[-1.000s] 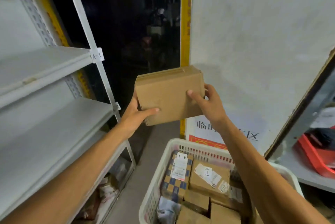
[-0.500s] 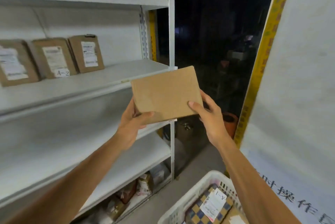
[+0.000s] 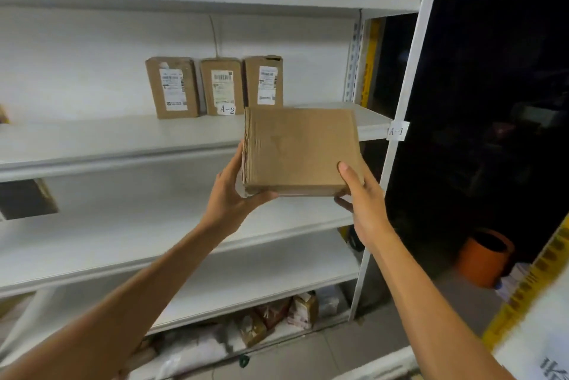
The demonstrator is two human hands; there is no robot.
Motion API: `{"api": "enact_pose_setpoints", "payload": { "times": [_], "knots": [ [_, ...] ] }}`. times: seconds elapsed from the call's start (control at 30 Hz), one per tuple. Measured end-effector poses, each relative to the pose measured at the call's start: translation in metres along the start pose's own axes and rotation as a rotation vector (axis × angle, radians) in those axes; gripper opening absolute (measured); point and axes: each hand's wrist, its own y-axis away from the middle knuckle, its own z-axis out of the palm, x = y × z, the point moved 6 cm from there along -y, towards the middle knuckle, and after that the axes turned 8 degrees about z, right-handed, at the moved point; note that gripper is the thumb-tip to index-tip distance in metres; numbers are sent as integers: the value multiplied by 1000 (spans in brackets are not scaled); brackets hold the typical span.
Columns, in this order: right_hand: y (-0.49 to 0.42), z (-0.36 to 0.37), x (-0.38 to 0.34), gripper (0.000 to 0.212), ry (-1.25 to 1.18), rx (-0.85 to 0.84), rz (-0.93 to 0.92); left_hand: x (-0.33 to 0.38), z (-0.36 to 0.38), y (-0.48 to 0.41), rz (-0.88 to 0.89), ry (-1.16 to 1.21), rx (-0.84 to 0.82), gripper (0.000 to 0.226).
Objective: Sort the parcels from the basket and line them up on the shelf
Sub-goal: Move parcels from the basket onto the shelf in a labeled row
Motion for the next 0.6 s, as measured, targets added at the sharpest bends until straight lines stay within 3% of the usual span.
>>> {"api": "enact_pose_setpoints", "payload": {
  "times": [0.07, 0.2, 0.37, 0.6],
  "knots": [
    [-6, 23, -4, 30, 27, -52, -15, -12, -19, -2, -30, 63, 42, 98],
    [-18, 61, -13, 64, 80, -141, -84, -26, -52, -15, -21, 121, 123, 100],
    [-43, 98, -6, 67, 176, -49, -185, -40, -90, -40, -41, 150, 236, 90],
    [-74, 140, 4, 54, 33, 45, -212, -74, -126, -49, 68, -288, 51, 111]
  ]
}}
